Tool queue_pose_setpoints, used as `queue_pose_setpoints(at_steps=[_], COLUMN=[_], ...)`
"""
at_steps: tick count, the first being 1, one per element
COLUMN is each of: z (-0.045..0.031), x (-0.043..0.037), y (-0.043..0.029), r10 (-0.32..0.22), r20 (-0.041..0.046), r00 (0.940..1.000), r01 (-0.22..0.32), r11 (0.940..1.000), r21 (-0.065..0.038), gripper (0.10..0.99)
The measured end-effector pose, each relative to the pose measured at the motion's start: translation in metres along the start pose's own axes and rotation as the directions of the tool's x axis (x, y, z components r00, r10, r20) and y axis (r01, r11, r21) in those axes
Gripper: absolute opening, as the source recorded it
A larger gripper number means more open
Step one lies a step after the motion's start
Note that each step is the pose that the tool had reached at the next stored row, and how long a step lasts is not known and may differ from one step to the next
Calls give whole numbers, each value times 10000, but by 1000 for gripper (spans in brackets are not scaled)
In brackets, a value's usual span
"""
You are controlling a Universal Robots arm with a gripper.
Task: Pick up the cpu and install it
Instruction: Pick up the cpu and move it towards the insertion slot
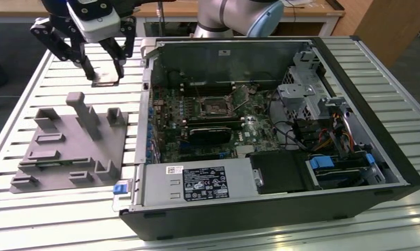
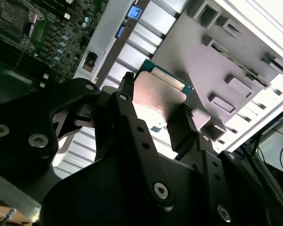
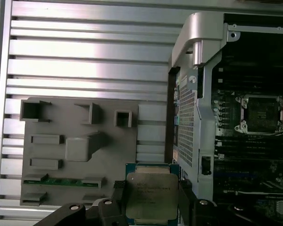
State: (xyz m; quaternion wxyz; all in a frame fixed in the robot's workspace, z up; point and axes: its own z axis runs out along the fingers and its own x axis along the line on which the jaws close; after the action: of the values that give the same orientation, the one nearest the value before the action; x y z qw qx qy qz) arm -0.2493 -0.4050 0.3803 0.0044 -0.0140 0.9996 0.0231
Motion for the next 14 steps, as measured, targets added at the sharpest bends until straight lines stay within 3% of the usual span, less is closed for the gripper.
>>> queue_pose_setpoints(at_steps=[14], z=[3], x=[-319], y=[-9], r10=[1], r20=[0], r00=[10000], r01=[-1], r11=[10000], r21=[0], gripper=[533])
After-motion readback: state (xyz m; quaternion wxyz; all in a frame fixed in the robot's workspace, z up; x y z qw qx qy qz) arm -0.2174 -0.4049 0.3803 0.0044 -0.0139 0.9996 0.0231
